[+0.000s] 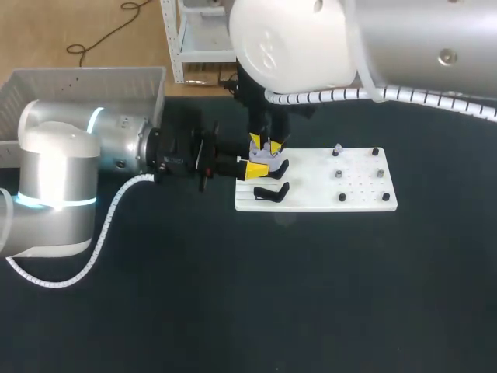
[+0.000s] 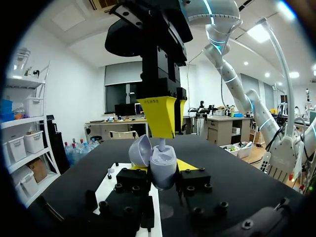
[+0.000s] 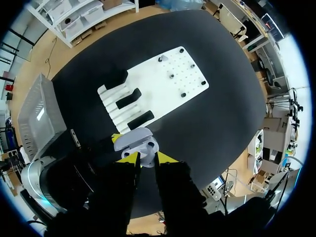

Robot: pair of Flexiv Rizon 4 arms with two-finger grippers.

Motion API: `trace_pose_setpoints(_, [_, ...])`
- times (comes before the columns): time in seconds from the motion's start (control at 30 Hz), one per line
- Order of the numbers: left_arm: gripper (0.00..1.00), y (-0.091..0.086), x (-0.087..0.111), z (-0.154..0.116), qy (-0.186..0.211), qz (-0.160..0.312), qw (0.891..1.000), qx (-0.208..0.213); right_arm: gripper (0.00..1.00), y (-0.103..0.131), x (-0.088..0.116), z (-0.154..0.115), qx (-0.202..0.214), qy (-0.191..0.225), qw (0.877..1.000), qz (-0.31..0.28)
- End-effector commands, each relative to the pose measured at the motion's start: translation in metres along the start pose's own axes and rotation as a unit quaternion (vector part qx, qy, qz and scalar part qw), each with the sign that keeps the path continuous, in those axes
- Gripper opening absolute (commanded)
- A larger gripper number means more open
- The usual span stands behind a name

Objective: Pick up each earbud case from the left stands, insert the matching earbuds, close the lid, and place the case in the box.

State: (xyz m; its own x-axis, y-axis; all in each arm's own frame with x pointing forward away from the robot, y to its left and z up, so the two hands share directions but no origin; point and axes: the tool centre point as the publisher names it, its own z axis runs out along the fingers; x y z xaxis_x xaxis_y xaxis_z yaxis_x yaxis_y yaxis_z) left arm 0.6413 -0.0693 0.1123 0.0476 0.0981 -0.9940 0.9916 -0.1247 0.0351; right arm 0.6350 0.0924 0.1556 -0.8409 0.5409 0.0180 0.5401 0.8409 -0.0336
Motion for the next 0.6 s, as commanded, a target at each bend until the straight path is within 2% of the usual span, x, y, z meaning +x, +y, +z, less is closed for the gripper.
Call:
trace_pose_setpoints(0.03, [0.00,-0.001,0.000,0.001,-0.001,0.001,1.000,-0.002,0.00,0.000,-0.003,0.004,0.005,0.003,1.000,0.003])
trace_pose_setpoints(0.4, [0.00,-0.001,0.000,0.001,-0.001,0.001,1.000,-0.002,0.00,0.002,-0.006,0.007,0.002,0.007,1.000,0.009])
trace_pose_setpoints(0.43, [0.00,-0.001,0.000,0.001,-0.001,0.001,1.000,-0.002,0.41,0.002,-0.006,0.007,0.000,0.008,1.000,0.010])
trace_pose_setpoints(0.47, [0.00,-0.001,0.000,0.001,-0.001,0.001,1.000,-0.002,0.96,0.003,-0.005,0.007,-0.001,0.008,1.000,0.010])
trace_pose_setpoints(0.5, [0.00,-0.001,0.000,0.001,-0.001,0.001,1.000,-0.002,1.00,0.003,-0.004,0.006,-0.007,0.013,1.000,0.015])
trace_pose_setpoints(0.6, [0.00,-0.001,0.000,0.001,-0.001,0.001,1.000,-0.002,1.00,-0.002,0.000,-0.003,-0.026,0.026,0.999,0.021])
